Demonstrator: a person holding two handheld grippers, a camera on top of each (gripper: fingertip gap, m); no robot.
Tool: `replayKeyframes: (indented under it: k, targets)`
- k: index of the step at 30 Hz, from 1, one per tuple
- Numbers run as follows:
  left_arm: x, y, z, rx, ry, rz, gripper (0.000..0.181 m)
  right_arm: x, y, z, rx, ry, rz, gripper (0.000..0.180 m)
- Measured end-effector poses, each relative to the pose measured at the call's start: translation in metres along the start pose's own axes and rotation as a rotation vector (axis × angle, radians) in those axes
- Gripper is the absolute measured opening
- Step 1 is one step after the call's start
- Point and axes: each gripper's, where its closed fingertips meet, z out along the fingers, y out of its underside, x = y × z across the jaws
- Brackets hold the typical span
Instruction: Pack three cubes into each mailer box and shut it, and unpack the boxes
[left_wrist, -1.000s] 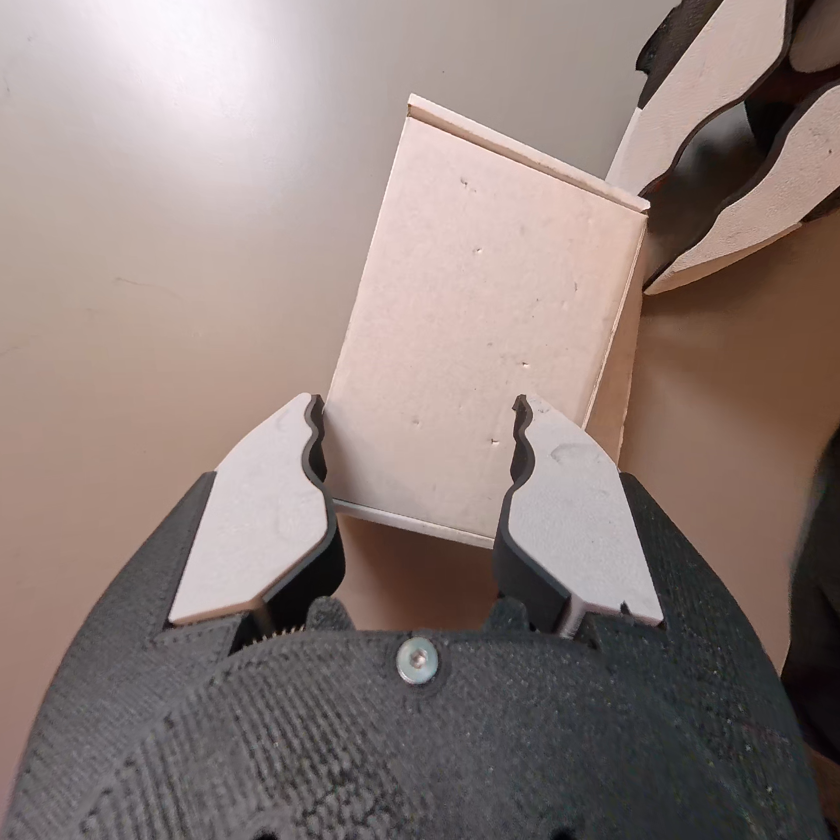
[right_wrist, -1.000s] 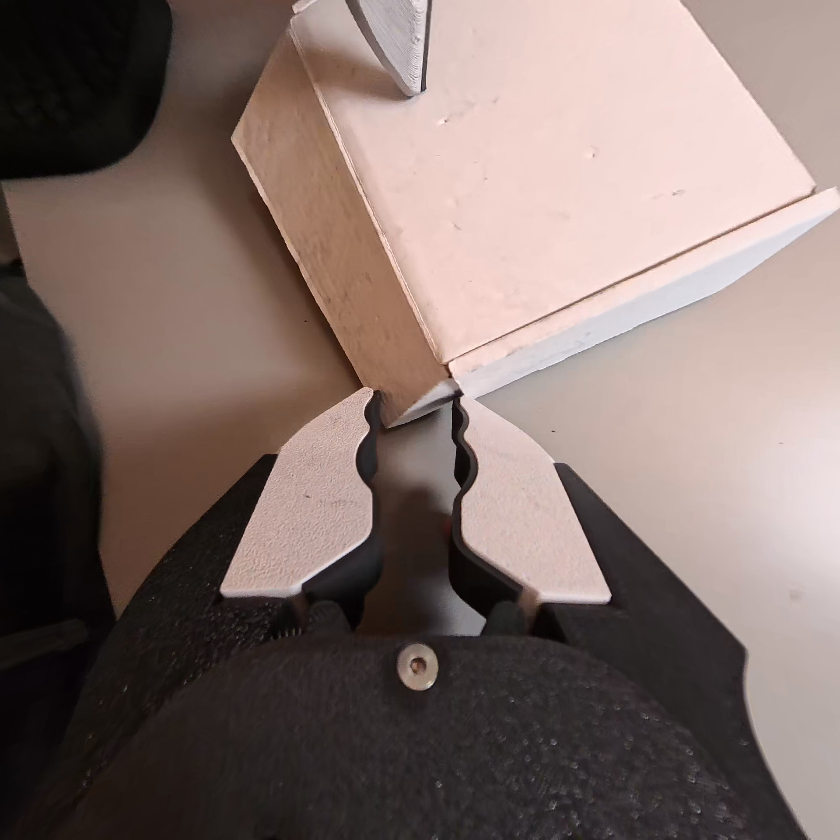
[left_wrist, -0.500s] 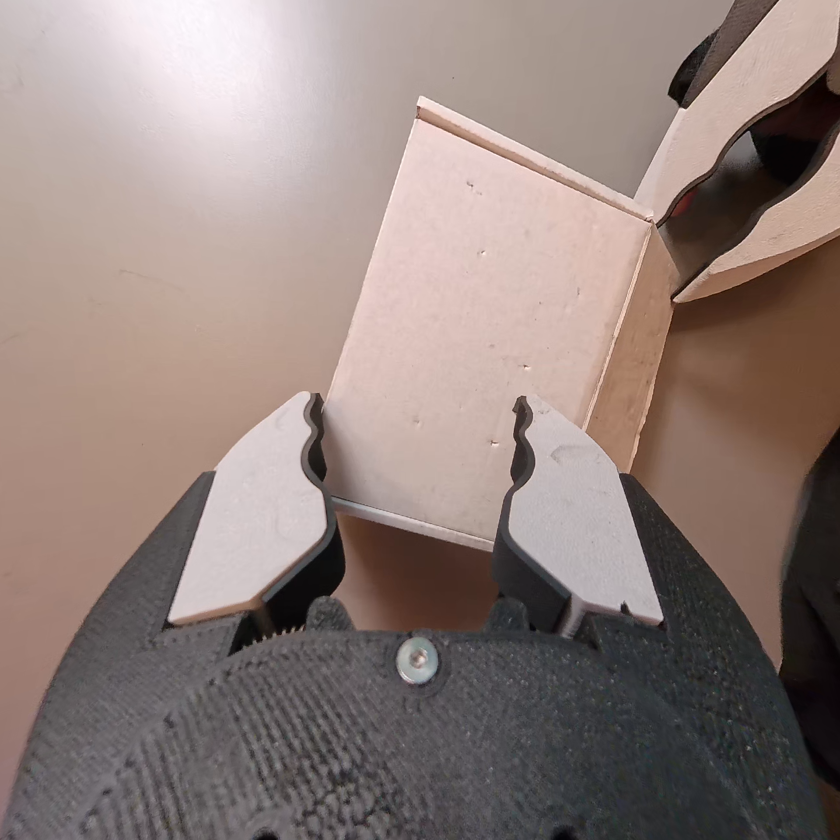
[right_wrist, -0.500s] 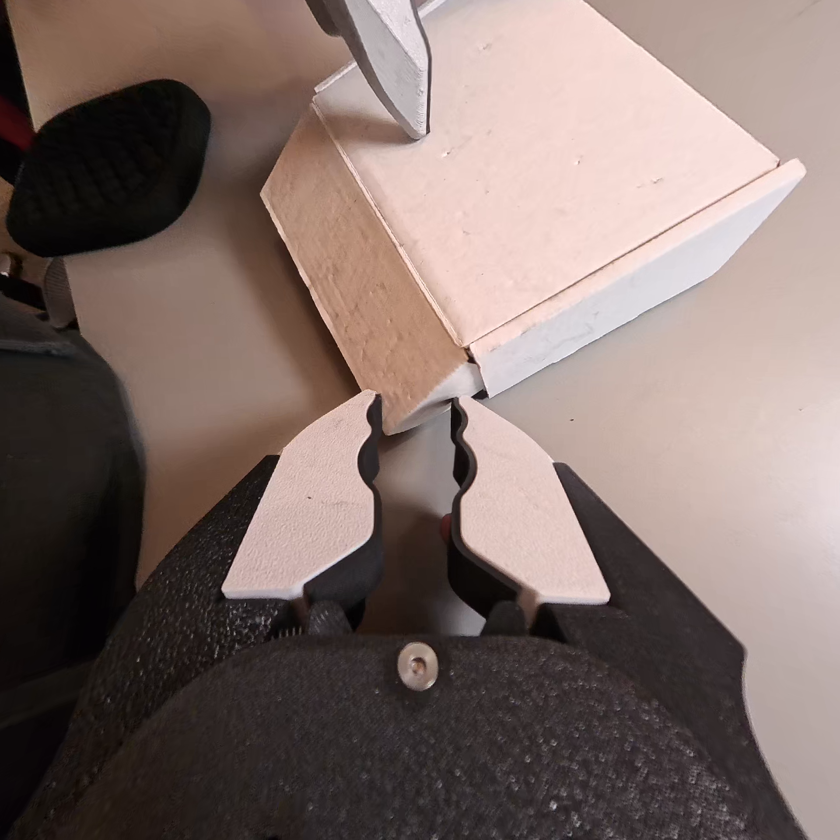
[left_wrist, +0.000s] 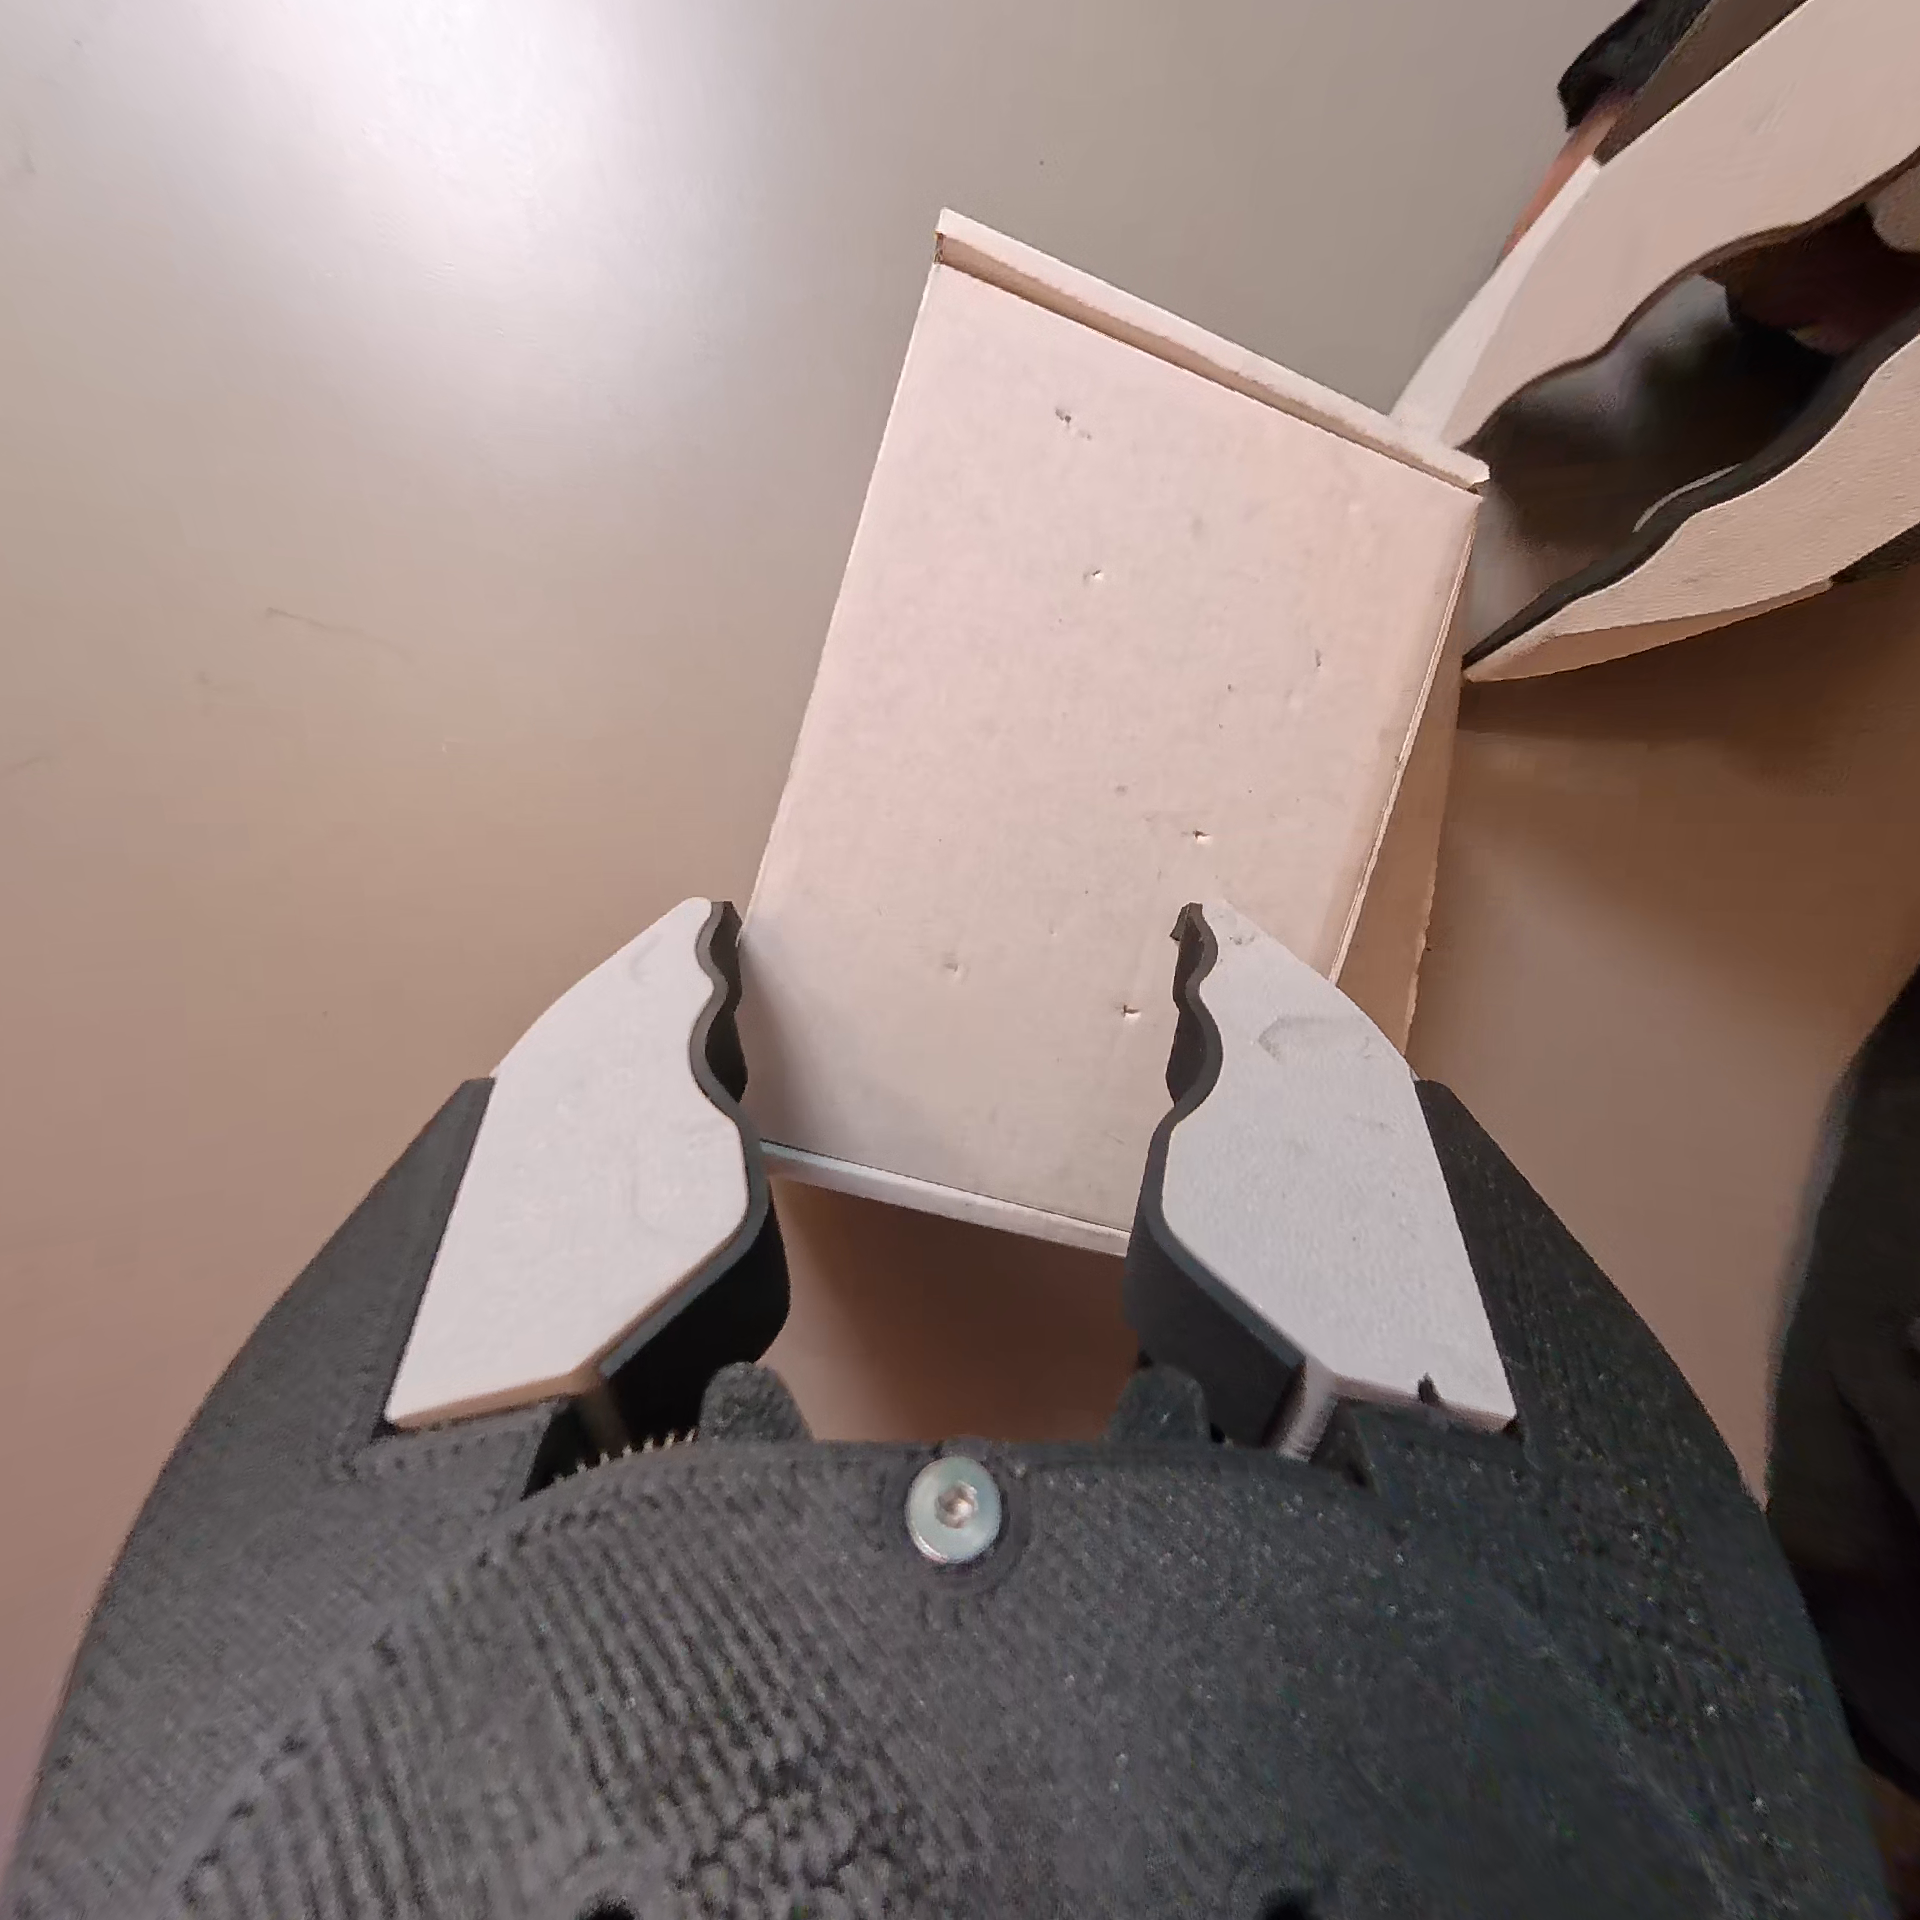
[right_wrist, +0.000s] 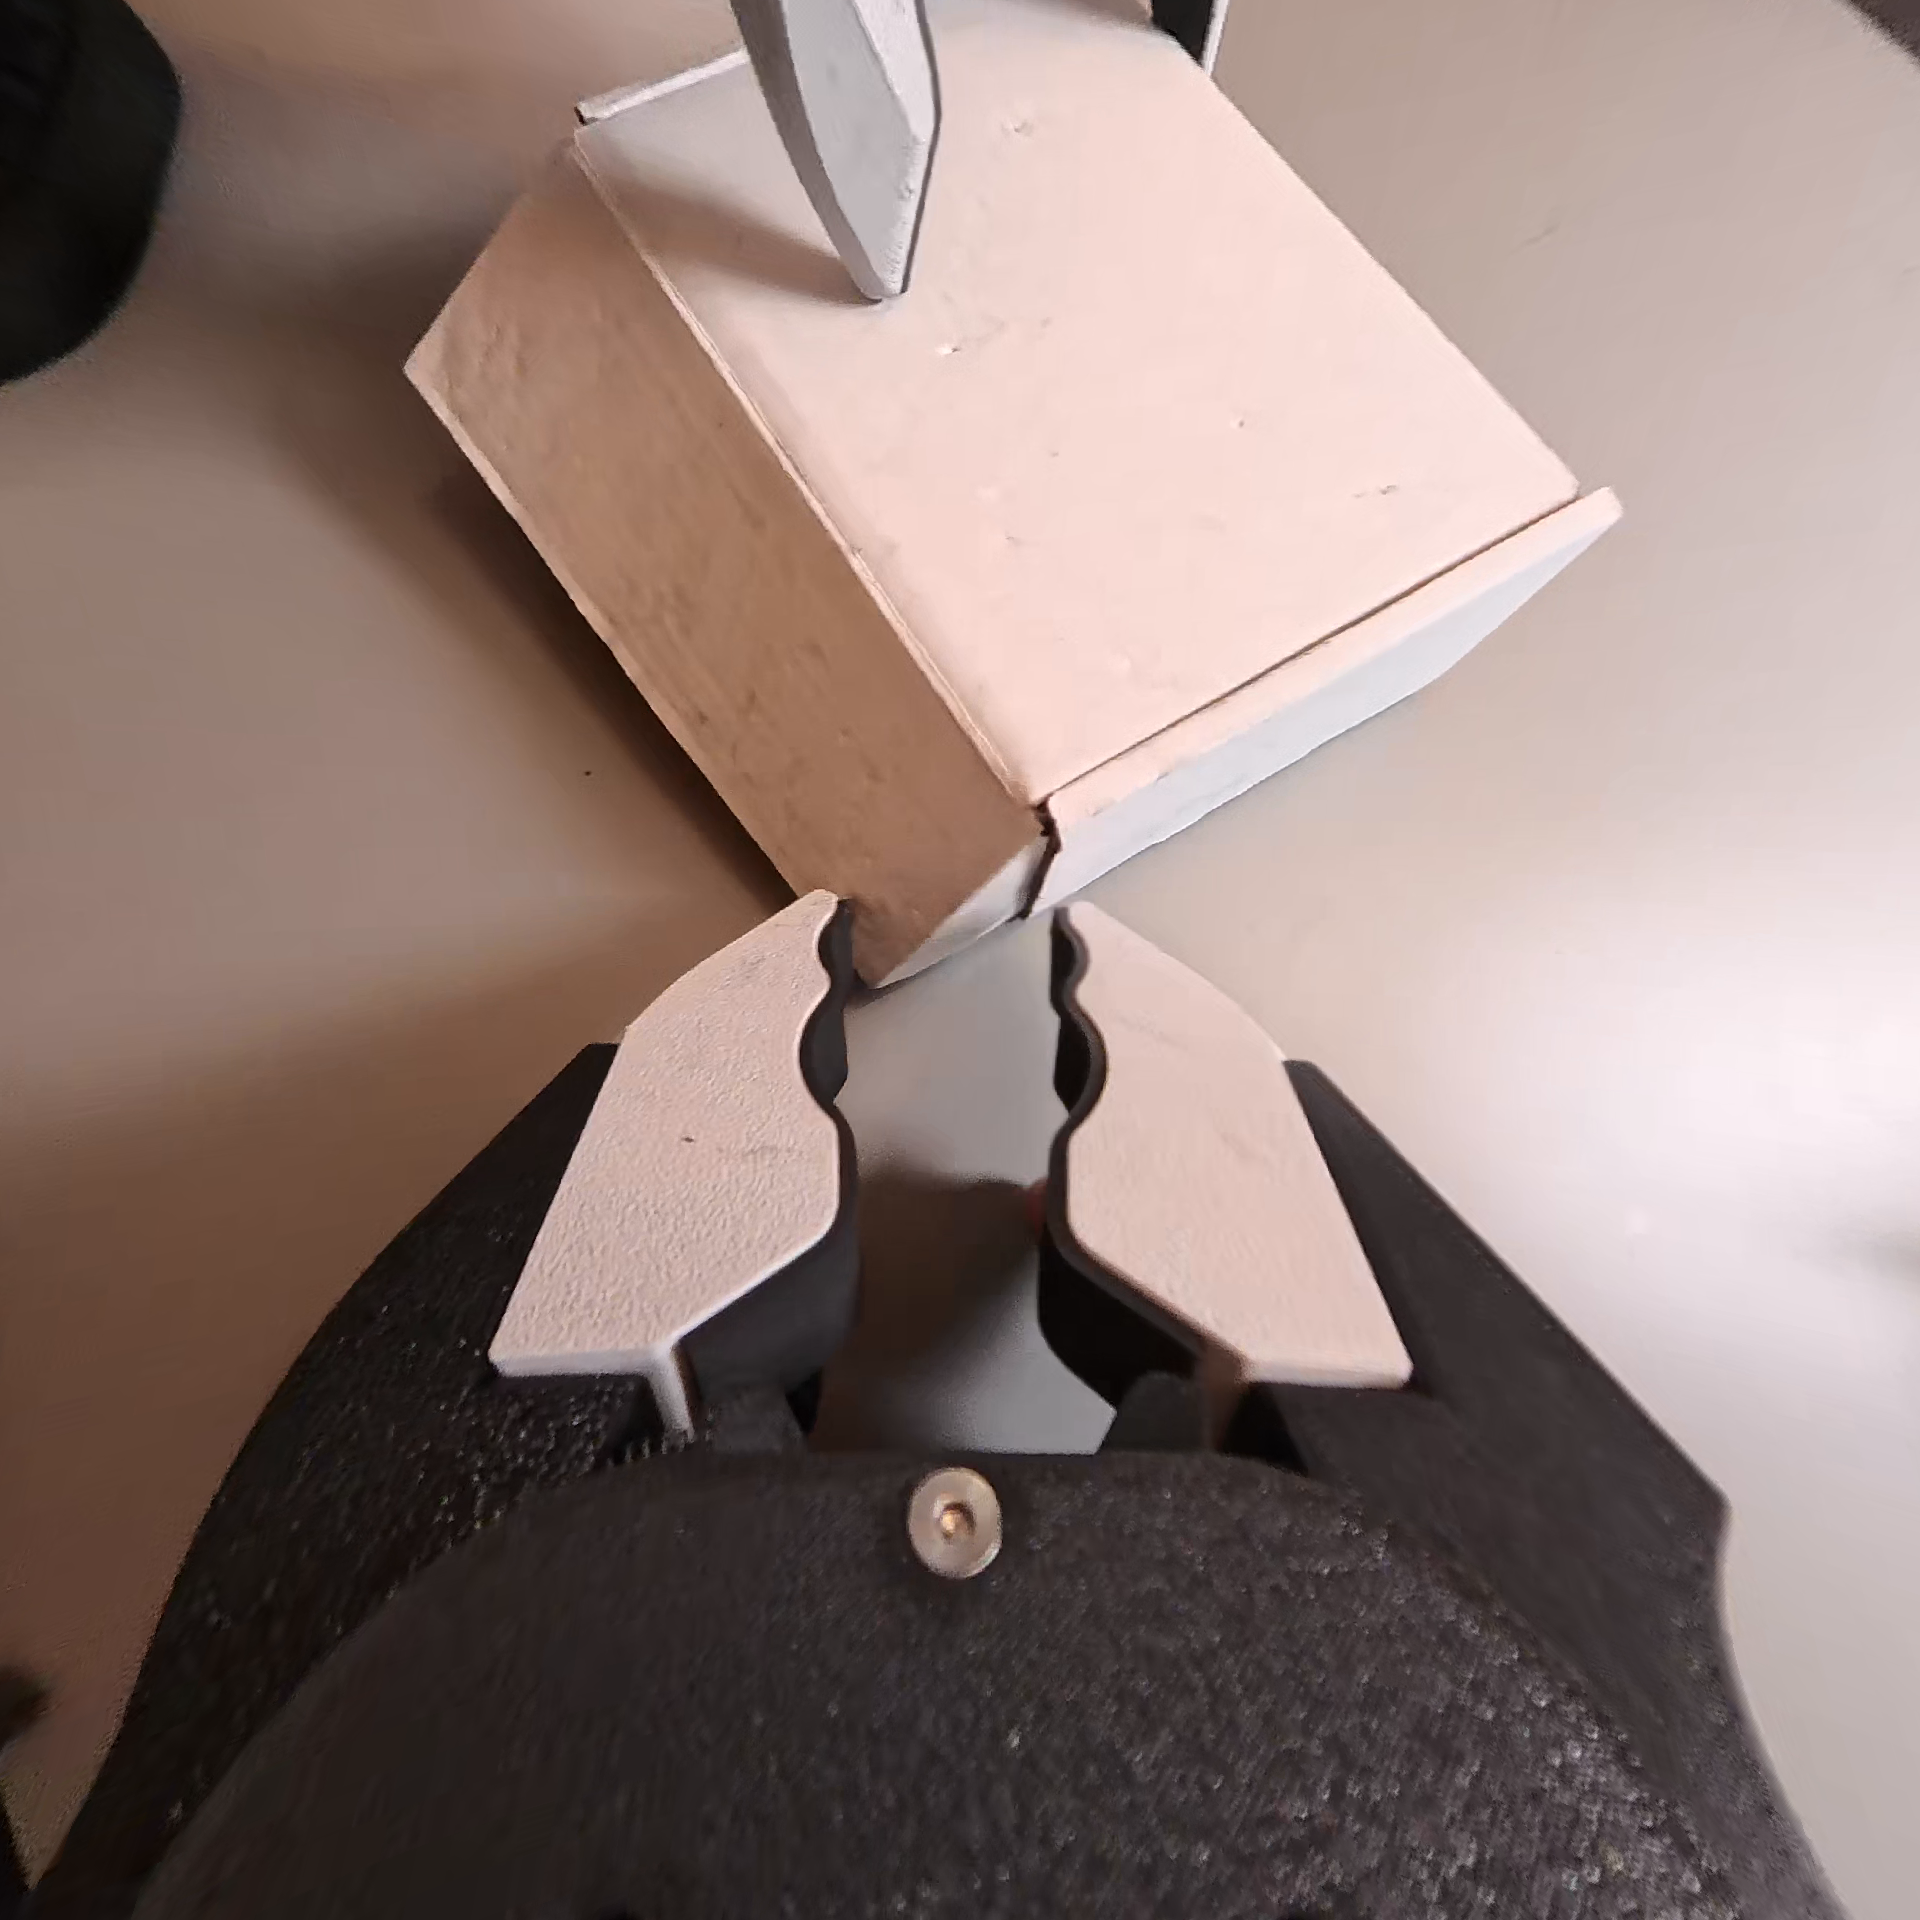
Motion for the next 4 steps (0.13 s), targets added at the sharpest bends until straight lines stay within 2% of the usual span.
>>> replayKeyframes:
  k: [1,4]
  targets:
    - [0.0,-0.0001,-0.0001,0.004,-0.001,-0.002,0.081,0.0015,-0.0007,-0.0017,0.007,0.002,0.001,0.042]
    - [-0.0003,-0.0006,-0.0003,0.032,-0.002,-0.003,0.081,0.0022,-0.0074,-0.0063,0.053,-0.033,-0.005,0.051]
